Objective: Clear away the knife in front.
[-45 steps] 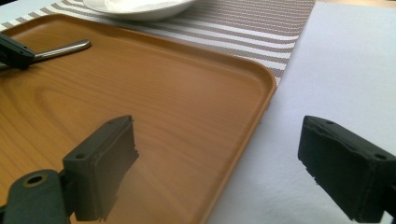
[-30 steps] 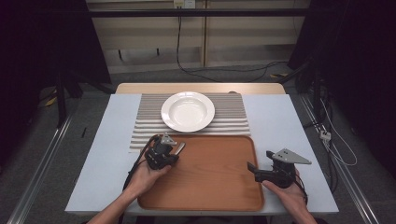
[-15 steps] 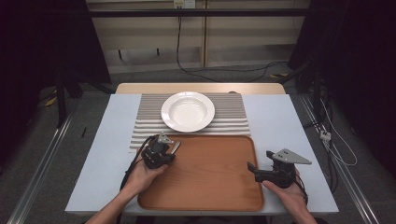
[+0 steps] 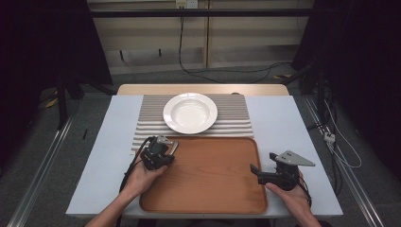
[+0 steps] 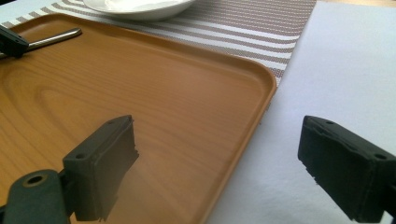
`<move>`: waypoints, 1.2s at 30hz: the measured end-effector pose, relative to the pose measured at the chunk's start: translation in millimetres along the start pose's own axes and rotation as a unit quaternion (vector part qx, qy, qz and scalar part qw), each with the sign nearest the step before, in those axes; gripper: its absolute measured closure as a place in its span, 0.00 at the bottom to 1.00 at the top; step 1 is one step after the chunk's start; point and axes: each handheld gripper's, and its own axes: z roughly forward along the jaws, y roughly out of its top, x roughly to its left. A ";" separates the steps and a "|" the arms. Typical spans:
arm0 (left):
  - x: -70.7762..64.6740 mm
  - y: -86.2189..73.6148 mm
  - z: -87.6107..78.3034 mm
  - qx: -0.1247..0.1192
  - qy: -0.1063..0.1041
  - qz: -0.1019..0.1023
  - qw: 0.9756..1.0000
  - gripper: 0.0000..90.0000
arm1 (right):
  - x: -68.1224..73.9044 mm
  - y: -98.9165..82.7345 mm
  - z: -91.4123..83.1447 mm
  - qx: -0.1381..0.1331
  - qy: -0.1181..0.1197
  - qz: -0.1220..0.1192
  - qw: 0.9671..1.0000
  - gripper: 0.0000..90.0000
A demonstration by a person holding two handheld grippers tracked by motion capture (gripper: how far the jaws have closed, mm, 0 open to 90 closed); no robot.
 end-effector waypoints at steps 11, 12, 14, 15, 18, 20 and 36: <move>3.8 -2.1 -3.4 0.009 0.010 -0.001 1.000 1.00 | 0.1 0.6 1.5 0.000 0.005 -0.002 1.000 0.12; 4.6 -2.3 -3.7 0.010 0.010 0.000 1.000 1.00 | 0.3 0.8 1.8 0.001 0.005 -0.001 1.000 0.12; 5.8 -2.7 -4.5 0.013 0.013 -0.001 1.000 1.00 | 0.1 0.9 2.3 0.001 0.006 -0.002 1.000 0.12; 6.7 -3.2 -5.1 0.013 0.013 -0.002 1.000 1.00 | 0.1 0.9 2.4 0.001 0.006 -0.002 1.000 0.12; 9.1 -4.4 -5.9 0.014 0.012 -0.005 1.000 1.00 | 0.1 1.0 2.7 0.001 0.007 -0.001 1.000 0.12; 9.7 -4.8 -6.3 0.014 0.016 -0.006 1.000 1.00 | 0.5 1.0 3.4 0.002 0.008 0.000 1.000 0.12; 14.2 -11.6 -11.7 0.016 0.019 -0.012 1.000 1.00 | -0.6 0.9 5.0 0.003 0.007 0.002 1.000 0.12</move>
